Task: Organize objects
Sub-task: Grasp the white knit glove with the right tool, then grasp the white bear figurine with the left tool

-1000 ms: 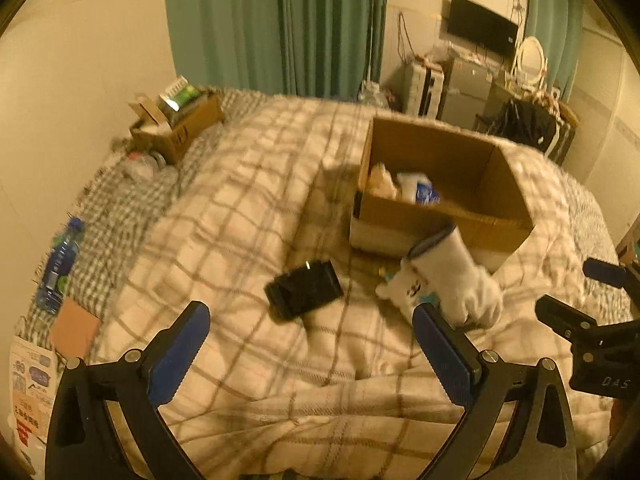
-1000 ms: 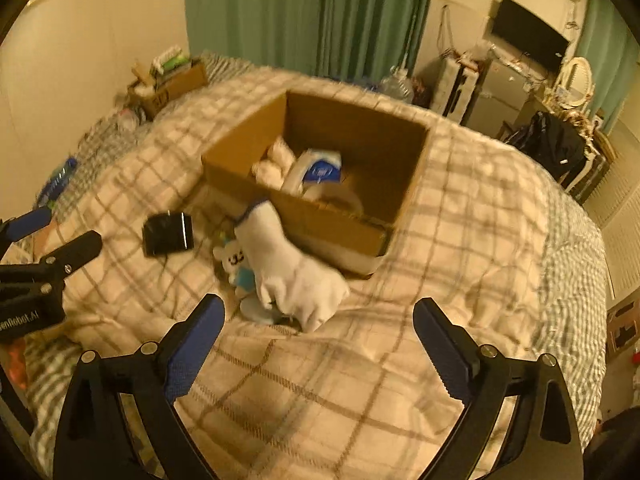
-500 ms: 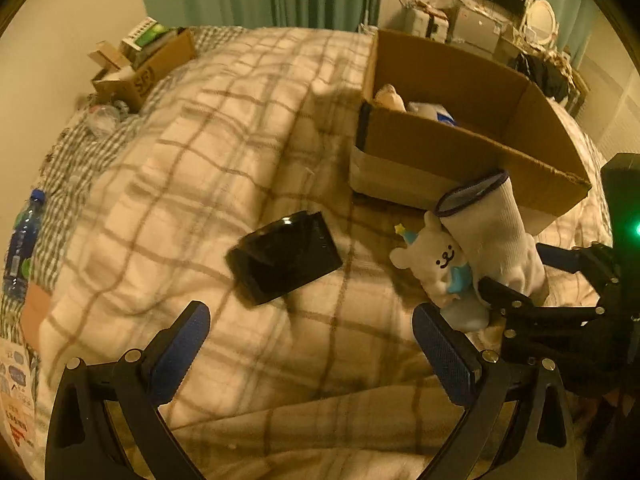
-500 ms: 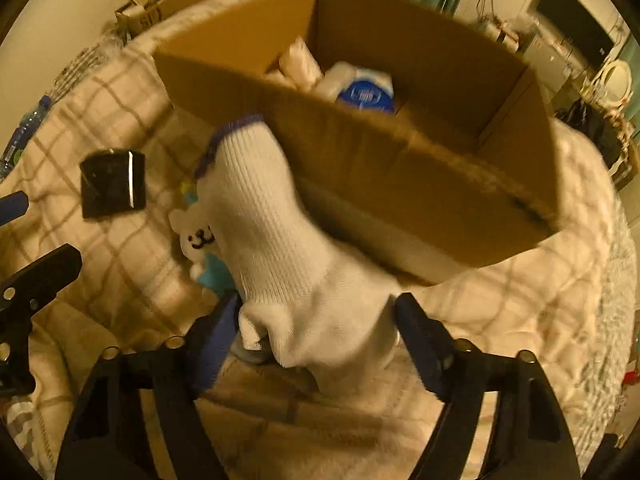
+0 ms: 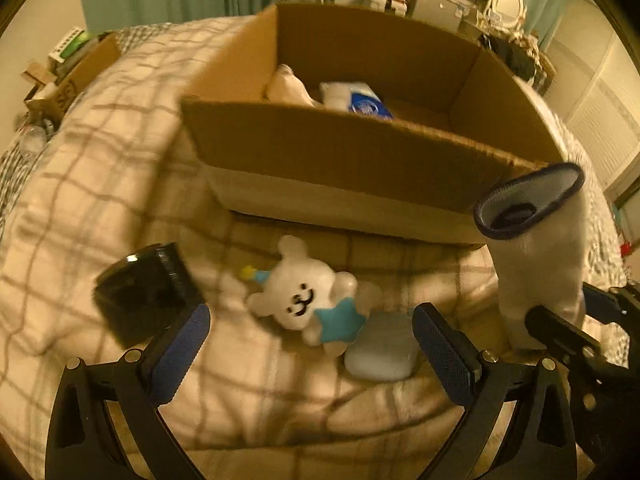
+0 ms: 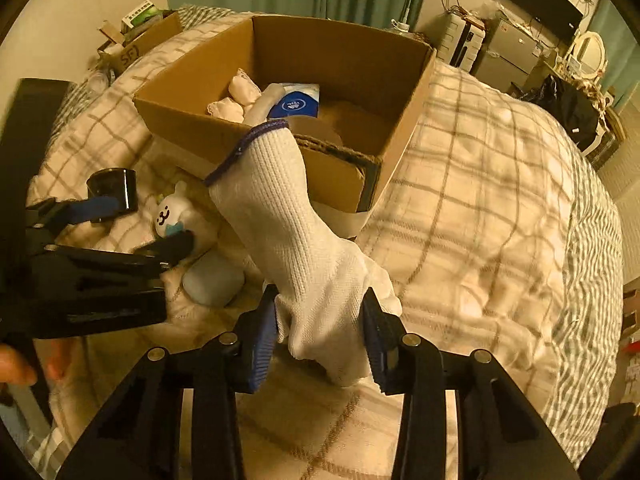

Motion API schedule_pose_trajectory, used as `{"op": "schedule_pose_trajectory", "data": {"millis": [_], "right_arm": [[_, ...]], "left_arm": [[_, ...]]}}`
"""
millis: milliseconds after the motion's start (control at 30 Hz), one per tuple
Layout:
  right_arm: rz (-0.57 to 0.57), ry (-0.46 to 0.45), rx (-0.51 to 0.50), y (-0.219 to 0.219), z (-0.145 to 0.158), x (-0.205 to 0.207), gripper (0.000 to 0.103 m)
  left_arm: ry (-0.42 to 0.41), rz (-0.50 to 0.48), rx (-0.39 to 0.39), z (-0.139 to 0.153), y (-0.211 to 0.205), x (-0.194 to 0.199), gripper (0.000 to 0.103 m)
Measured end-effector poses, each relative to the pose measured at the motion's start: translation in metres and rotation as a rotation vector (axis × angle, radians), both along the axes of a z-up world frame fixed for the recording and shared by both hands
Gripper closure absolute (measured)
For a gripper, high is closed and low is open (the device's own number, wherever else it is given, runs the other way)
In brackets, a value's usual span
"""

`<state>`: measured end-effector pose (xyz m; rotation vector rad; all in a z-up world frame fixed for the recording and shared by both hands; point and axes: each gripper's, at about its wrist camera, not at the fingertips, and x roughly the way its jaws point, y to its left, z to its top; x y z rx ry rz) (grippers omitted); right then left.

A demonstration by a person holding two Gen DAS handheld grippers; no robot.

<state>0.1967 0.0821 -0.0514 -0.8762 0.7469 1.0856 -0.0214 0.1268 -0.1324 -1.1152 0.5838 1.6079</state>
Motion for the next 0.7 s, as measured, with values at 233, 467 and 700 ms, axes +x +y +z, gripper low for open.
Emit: {"op": "schedule_pose_trajectory", "data": {"millis": [233,467,700], "right_arm": [[-0.002,-0.004,0.001,0.009,-0.011,-0.001,0.064],[-0.004,0.001,-0.004,0.012,-0.014,0.000,0.064],[-0.005,-0.011,-0.007,0.006,-0.004,-0.008,0.065]], "left_arm": [[0.021,-0.024,-0.063,-0.025,0.016,0.005,0.000],[-0.010,-0.026,-0.059,-0.033,0.020,0.001,0.013],[-0.012,-0.016,-0.041,-0.016,0.006,0.001,0.022]]}}
